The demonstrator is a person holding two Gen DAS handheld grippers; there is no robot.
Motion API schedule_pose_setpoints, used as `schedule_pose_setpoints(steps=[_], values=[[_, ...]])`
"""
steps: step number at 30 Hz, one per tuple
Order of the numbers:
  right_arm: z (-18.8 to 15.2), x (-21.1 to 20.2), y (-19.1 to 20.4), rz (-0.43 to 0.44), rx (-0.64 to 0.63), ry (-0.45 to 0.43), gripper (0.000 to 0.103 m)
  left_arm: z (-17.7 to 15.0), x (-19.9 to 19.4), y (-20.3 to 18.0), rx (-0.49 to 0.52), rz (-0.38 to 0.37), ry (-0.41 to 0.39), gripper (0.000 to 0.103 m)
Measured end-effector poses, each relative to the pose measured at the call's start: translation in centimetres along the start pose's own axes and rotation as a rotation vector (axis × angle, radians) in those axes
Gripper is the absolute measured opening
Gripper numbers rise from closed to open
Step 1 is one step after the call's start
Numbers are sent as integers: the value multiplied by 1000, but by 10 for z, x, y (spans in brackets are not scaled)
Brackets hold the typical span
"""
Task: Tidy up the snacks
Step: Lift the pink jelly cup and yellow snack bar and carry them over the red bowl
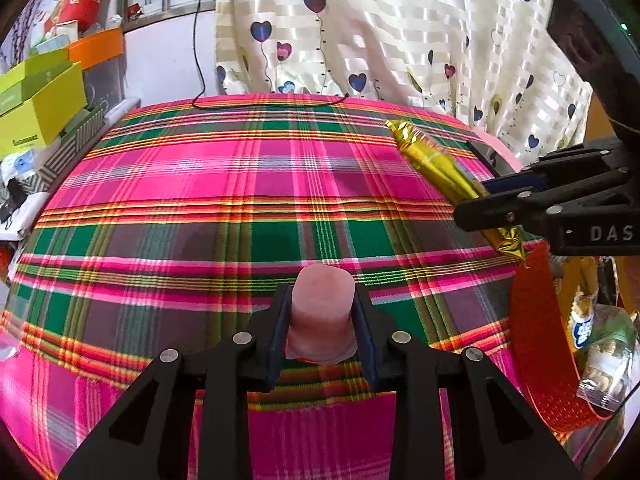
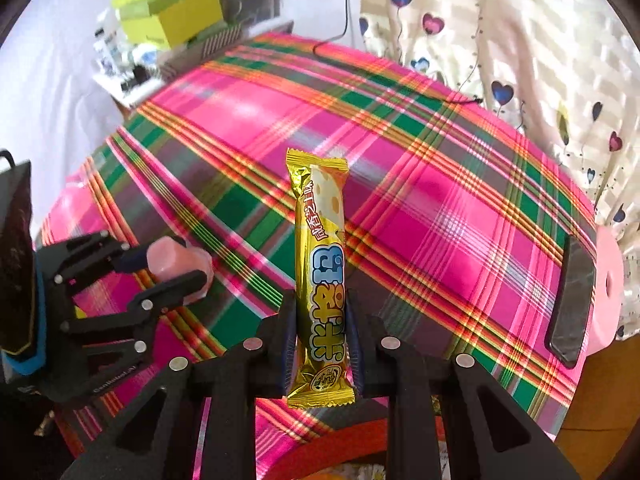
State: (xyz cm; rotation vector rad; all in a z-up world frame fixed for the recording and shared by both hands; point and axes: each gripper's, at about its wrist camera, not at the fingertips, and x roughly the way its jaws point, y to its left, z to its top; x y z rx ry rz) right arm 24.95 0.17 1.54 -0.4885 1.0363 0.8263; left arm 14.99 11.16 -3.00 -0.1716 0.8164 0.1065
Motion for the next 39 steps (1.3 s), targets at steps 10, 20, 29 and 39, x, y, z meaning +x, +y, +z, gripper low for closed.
schedule_pose_setpoints(steps=[10, 20, 29, 39], values=[[-17, -56, 15, 35, 33, -135, 20, -4, -49, -5, -36, -12, -65, 32], [-66, -112, 5, 17, 110, -235, 20, 1, -94, -54, 34, -98, -139, 32], [-119, -138, -20, -4, 216, -280, 20, -1, -112, -103, 101, -174, -151, 32], [-189, -141, -54, -33, 383, -287, 20, -7, -114, -145, 169, -241, -135, 32]])
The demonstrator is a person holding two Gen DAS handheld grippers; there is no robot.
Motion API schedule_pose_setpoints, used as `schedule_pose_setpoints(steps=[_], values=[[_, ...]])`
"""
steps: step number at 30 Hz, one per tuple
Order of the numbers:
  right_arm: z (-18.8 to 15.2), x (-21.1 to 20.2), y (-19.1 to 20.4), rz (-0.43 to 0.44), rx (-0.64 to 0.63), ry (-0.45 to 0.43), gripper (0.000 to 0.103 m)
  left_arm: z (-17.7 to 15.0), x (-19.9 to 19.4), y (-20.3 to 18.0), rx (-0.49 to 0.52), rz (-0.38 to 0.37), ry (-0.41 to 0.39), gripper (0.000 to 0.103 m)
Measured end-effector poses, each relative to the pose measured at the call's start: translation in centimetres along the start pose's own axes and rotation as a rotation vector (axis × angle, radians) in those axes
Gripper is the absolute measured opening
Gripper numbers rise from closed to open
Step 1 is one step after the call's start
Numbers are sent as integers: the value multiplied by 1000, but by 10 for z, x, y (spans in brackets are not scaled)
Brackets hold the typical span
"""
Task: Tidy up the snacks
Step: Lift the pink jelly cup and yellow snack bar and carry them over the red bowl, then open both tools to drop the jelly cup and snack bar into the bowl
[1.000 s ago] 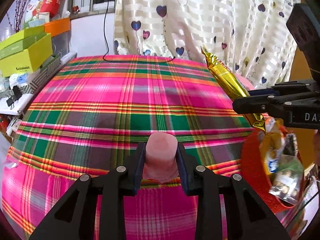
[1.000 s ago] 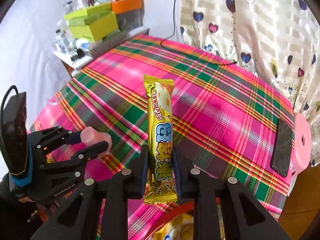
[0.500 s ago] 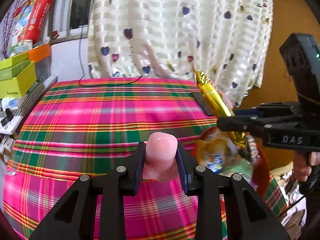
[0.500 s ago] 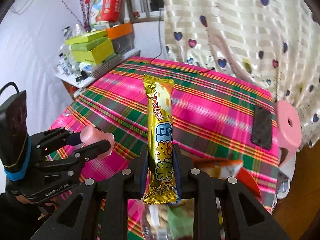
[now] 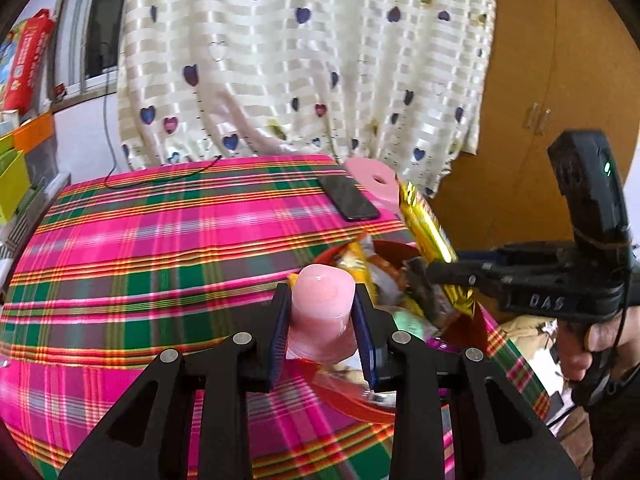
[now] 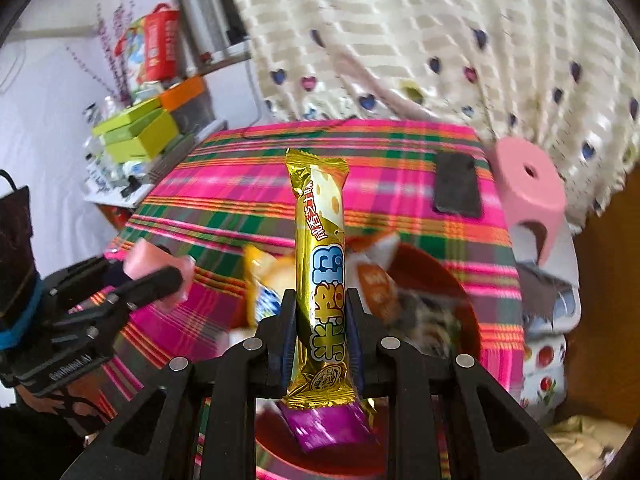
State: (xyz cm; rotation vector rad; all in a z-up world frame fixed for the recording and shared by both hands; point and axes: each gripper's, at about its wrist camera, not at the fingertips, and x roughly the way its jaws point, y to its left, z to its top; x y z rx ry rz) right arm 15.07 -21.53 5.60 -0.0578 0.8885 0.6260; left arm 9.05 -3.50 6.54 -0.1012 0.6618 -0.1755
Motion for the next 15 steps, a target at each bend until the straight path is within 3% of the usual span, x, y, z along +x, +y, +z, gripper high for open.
schedule_pose_setpoints(steps=[9, 15], values=[[-36, 14, -18, -51, -23, 50, 20, 0, 9, -21, 35, -37, 21, 32], [-52, 27, -44, -85, 58, 61, 21, 0, 18, -27, 45, -40, 39, 32]])
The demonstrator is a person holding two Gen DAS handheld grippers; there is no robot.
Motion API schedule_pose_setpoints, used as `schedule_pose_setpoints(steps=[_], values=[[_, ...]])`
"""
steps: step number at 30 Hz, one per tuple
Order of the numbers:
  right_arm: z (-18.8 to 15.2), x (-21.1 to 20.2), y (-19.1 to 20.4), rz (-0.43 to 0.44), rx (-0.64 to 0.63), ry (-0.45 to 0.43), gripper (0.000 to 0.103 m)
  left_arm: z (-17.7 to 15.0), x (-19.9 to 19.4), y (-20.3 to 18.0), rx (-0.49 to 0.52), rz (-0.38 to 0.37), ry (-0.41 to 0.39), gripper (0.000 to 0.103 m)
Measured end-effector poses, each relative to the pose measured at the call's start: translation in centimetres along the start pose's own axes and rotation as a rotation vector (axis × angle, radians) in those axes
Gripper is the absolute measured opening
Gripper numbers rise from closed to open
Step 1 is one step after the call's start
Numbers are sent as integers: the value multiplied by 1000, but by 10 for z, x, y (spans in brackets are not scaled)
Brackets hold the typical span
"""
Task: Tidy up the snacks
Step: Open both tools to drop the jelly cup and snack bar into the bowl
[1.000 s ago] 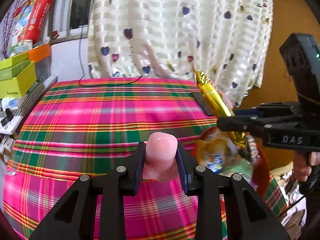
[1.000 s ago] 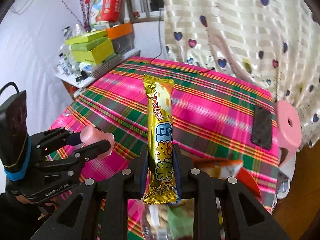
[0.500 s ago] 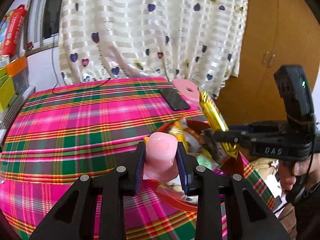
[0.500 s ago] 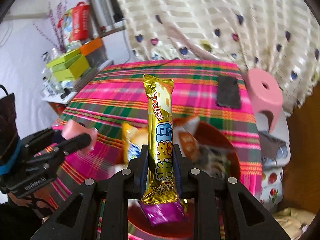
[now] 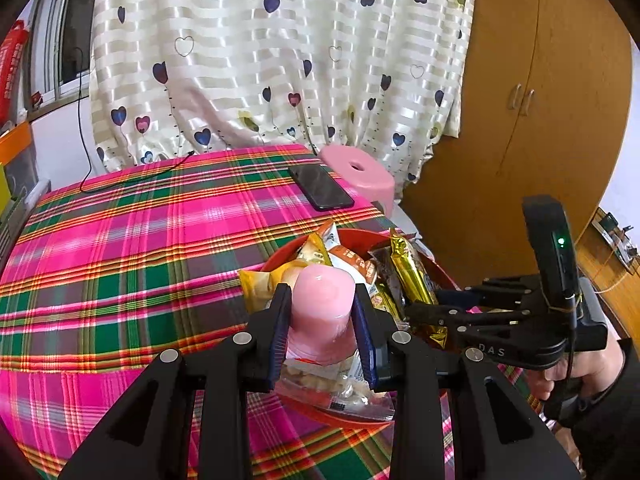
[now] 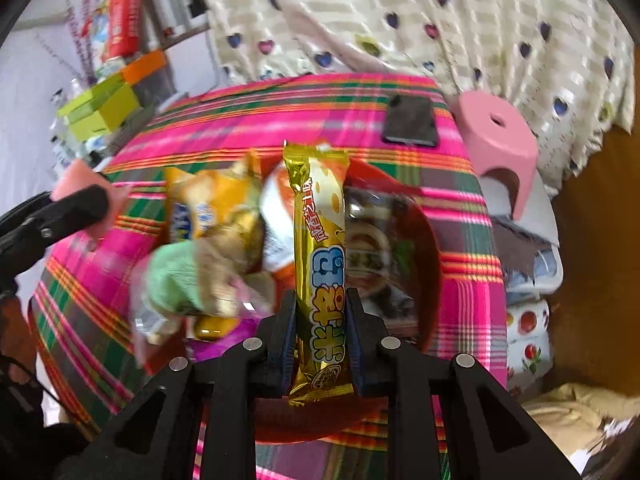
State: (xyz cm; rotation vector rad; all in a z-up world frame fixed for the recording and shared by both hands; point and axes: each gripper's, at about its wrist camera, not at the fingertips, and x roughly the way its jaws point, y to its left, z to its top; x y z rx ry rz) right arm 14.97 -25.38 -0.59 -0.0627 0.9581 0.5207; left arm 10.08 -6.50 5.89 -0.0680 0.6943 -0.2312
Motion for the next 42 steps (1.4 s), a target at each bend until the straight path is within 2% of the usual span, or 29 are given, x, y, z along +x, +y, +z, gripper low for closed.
schedule_pose_setpoints(steps=[4, 6, 11, 20, 27, 35, 42], values=[[-6, -2, -4, 16, 25, -7, 23, 1, 6, -4, 10, -6, 11, 32], [-8, -5, -4, 16, 35, -8, 33, 3, 9, -7, 14, -12, 17, 32], [-12, -14, -3, 24, 47, -33, 38, 6, 19, -18, 33, -34, 31, 32], [-15, -25, -8, 30, 64, -72, 42, 12, 49, -33, 58, -80, 77, 32], [-16, -27, -11, 30, 74, -78, 43, 16, 68, -33, 36, -125, 103, 32], [-15, -33, -5, 10, 69, -98, 43, 12, 61, -30, 25, -110, 94, 35], [-19, -45, 13, -20, 33, -123, 43, 5, 37, -28, 18, -50, 73, 35]])
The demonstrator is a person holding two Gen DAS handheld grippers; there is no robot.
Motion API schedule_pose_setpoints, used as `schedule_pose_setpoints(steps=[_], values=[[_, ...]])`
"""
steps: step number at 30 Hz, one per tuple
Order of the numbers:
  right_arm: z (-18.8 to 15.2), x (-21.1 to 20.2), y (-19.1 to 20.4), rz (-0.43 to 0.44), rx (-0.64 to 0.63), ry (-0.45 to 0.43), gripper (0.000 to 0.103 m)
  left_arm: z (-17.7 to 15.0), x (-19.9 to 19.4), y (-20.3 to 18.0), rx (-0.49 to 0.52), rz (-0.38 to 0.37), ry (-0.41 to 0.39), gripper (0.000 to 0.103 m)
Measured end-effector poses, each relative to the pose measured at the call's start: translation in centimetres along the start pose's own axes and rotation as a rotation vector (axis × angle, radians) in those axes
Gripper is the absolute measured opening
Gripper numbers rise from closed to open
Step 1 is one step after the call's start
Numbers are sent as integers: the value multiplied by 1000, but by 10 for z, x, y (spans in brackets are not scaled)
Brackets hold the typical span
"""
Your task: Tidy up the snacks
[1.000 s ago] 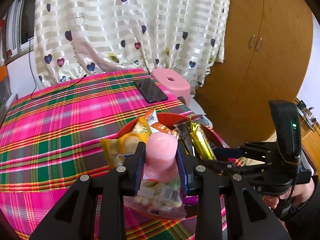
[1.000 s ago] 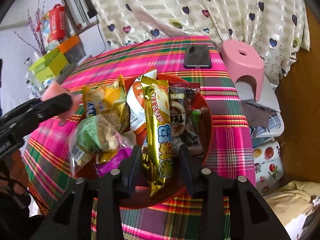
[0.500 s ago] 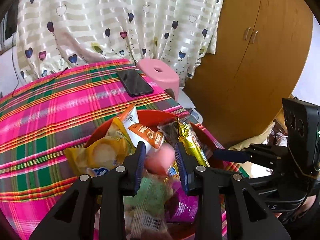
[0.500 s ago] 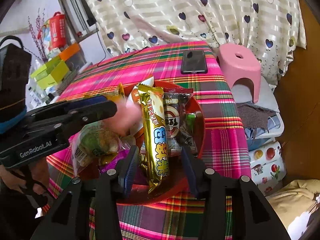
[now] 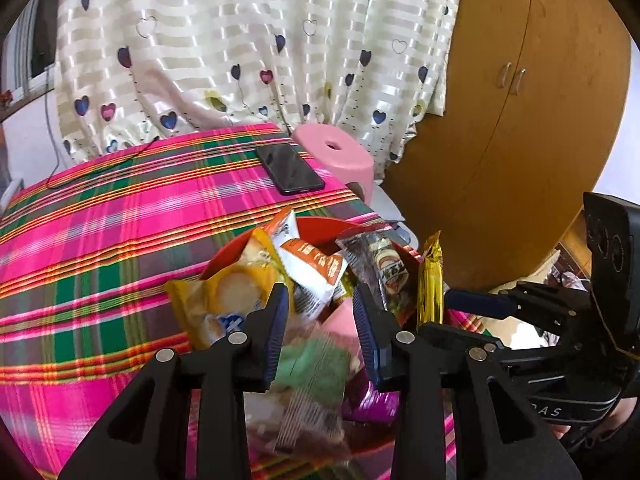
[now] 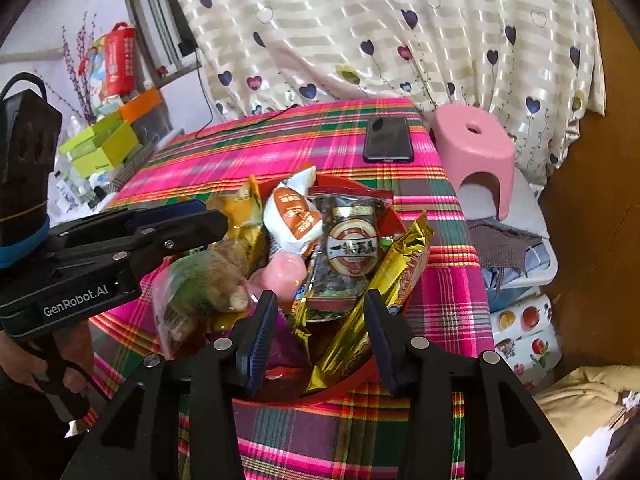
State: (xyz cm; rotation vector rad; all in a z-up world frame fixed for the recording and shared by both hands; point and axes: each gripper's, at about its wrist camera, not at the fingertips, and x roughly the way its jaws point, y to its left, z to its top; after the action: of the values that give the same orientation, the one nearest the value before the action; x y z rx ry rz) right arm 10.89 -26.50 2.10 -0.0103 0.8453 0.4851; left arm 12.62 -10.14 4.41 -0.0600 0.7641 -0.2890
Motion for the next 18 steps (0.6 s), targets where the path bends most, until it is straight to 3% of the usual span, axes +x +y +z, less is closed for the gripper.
schedule_pose_setpoints(steps=[18], values=[[-28, -31, 46, -36, -64, -21, 45, -43, -54, 5, -34, 96, -18, 35]])
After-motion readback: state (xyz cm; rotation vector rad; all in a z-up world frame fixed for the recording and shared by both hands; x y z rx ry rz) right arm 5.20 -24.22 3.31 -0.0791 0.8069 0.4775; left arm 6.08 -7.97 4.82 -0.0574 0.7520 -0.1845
